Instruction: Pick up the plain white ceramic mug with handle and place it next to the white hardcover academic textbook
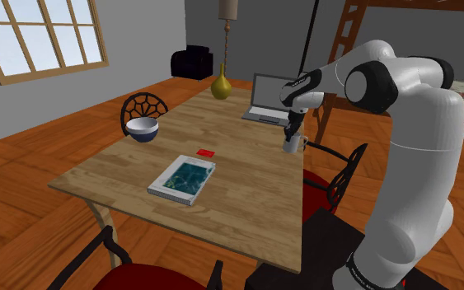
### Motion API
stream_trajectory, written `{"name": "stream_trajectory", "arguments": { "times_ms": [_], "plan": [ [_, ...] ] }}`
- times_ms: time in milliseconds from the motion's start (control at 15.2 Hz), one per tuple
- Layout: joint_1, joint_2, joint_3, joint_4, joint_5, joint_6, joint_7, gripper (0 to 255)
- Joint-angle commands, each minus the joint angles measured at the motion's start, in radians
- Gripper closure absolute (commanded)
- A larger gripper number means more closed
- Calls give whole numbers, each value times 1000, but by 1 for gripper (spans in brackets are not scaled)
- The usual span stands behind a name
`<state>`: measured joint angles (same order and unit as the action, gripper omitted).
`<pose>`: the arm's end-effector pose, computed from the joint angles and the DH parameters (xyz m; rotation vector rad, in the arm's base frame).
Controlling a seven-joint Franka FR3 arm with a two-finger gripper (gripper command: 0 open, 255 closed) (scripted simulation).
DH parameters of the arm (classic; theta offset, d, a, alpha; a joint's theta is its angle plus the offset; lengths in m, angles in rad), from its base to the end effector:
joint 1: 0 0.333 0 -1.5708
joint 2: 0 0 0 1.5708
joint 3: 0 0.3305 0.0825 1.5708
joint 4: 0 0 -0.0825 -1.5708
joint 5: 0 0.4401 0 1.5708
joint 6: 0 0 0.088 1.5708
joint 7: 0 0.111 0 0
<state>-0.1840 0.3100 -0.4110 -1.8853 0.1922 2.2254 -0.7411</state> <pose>0.5708 -0.3629 0.3400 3.1278 0.0852 0.1077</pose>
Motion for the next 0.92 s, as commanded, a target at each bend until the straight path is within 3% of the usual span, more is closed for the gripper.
{"name": "stream_trajectory", "arguments": {
  "times_ms": [0, 330, 858],
  "plan": [
    [0, 0, 0, 0, 0, 0, 0, 255],
    [0, 0, 0, 0, 0, 0, 0, 255],
    [7, -47, -11, 50, -30, -92, 22, 255]
  ]
}}
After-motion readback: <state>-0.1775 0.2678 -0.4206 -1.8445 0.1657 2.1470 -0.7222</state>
